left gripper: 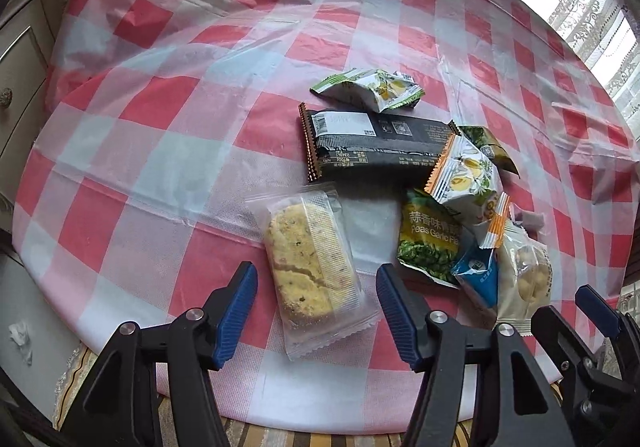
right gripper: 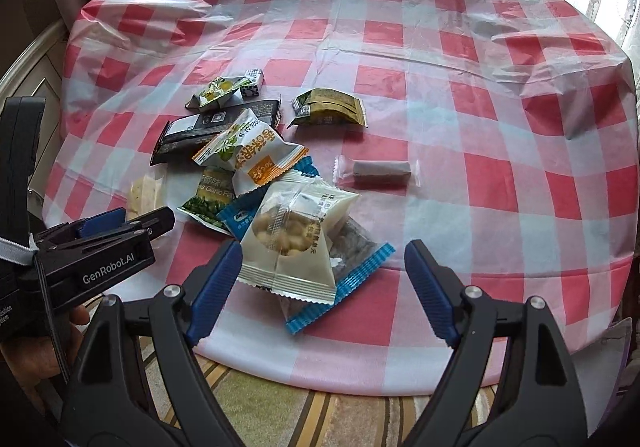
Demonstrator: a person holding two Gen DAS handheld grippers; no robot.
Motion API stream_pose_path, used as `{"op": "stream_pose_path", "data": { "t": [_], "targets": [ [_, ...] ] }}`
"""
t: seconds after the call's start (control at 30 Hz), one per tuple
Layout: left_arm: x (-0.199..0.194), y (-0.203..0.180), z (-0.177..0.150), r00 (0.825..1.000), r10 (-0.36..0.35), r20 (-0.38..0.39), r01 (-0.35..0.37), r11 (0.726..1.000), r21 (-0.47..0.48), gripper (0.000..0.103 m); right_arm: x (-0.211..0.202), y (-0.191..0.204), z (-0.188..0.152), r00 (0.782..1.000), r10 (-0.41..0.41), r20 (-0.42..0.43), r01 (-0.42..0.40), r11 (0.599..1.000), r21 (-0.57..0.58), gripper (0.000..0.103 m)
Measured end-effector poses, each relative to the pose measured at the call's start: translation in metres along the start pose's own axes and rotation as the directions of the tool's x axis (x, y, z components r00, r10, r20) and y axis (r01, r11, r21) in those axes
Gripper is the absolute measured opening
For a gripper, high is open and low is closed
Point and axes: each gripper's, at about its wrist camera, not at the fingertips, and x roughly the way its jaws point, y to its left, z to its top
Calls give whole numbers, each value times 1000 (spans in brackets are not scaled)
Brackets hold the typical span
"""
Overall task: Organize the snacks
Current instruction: 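Move both tools back over the snack pile on the table, then grasp the clear cookie packet with left tool while right tool grasps white cookie packet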
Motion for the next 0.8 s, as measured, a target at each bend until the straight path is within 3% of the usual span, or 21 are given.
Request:
{"op": "stream_pose_path", "data": {
  "t": [0.2, 0.67, 0.73, 0.8],
  "targets": [
    [0, 0, 0, 998, 56, 31, -58, 998, 38, 43, 9, 8, 5, 1000, -24, -10, 24, 1000, -8, 85],
    [-3, 7, -3, 998, 18, 53, -19, 1000, 7, 41, 23, 21, 8, 998, -59, -29, 58, 998, -35, 85],
    [-3, 8, -3, 998, 13, 55, -13, 1000, 4, 41, 26, 23, 8, 998, -59, -36, 57, 997, -42, 77],
    [-4, 8, -4, 998, 7, 58, -7, 1000, 1, 41, 28, 23, 7, 998, -45, -42, 43, 998, -44, 64]
  ]
}}
